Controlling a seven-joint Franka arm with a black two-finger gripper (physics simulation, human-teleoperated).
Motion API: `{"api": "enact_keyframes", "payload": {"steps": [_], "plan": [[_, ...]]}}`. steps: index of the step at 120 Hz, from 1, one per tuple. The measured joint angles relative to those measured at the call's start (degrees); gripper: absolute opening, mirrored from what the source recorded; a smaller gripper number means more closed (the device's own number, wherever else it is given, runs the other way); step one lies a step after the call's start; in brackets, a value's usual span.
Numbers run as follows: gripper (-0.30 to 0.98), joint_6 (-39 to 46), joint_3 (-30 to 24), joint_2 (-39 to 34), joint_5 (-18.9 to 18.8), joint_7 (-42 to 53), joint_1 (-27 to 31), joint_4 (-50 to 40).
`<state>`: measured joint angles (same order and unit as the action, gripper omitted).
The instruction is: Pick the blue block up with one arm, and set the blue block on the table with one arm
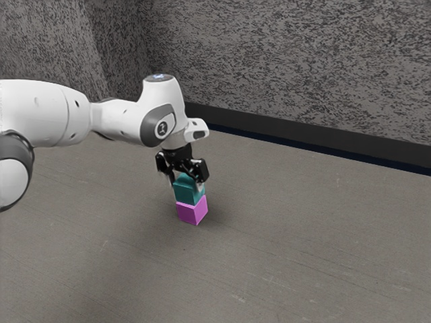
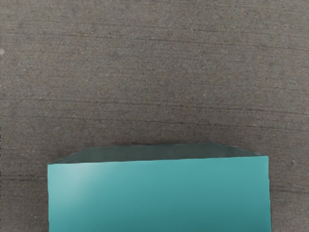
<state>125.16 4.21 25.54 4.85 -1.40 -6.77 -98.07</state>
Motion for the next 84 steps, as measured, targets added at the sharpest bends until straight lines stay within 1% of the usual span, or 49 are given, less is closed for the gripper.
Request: {"api": "enact_keyframes", "payload": {"steps": [32,75,84], "plan": [[0.68,0.81,-0.07,0.68,-0.61,-0.93,0.00,0.24],[0.42,1.11,-0.33,0.51,-0.66,-1.91,-0.05,0.21],[0.39,1.15,-0.39,0.43,-0.76,-2.14,-0.08,0.21]]}}
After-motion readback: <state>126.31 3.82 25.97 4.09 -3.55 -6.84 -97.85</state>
